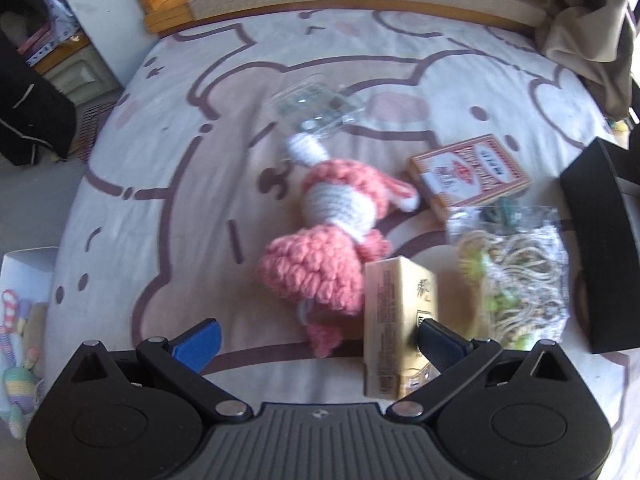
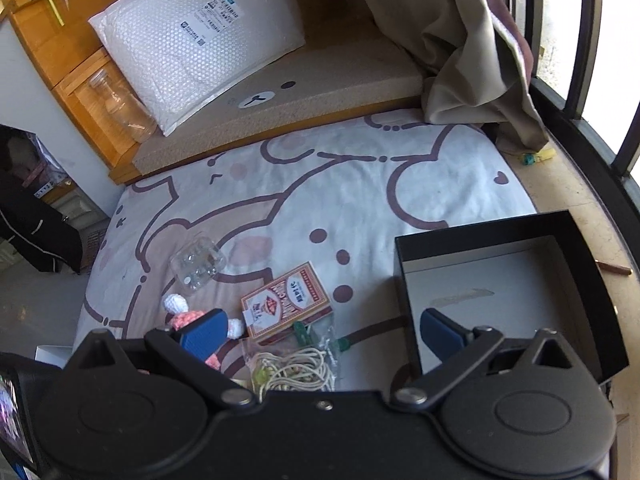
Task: Organize objects
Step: 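Lower the left tool onto the yellow tissue pack while the right tool approaches the bead bag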
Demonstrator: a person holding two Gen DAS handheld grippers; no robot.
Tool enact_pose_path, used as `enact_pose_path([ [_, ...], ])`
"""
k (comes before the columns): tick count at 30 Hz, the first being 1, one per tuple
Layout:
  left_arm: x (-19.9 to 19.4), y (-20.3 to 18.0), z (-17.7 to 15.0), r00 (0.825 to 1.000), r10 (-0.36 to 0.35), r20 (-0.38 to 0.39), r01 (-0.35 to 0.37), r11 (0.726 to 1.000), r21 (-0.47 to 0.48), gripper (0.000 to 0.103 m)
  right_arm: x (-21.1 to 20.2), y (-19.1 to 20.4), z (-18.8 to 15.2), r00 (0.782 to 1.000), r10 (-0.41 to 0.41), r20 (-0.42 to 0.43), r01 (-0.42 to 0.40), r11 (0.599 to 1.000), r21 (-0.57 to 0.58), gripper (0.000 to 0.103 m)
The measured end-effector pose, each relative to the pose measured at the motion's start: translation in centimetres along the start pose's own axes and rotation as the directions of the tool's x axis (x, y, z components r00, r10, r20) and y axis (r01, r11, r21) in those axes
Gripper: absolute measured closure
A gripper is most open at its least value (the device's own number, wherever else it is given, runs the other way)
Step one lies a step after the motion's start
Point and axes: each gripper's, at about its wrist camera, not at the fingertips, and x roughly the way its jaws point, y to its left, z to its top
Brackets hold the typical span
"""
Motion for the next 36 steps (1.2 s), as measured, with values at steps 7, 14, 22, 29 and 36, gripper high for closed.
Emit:
enact_pose_path([
  [7,0.2,2.2,-0.4,0.999,0.034,0.019,-0.034,0.999,-0.014,0.000,2.8,1.1,-1.2,0.997,-0.033,-0.068,0.031,0.999,-0.038,0.000],
  [14,-0.5,2.8,-0.5,0.994,-0.081,0.069,0.081,0.997,0.008,0.000,6.5,1.2,-2.2,0.973,-0.037,-0.227,0.037,0.999,-0.005,0.000],
  [22,-1.1,1.3,-0.7,0.957,-0.279,0.074,0.266,0.952,0.152,0.004,8.9,1.9,-3.3,0.946,-0.066,-0.319,0.066,0.998,-0.011,0.004],
  [29,-0.5,-0.1,-1.1,0.939,-0.344,-0.003,0.336,0.915,0.222,0.023,10.2,2.3,-3.7,0.931,-0.095,-0.353,0.084,0.995,-0.046,0.010],
  [36,0.8,0.0,-0.9,0.952,-0.304,-0.043,0.307,0.934,0.180,0.031,10.6,2.0,-3.6,0.912,-0.045,-0.407,0.033,0.999,-0.035,0.031],
])
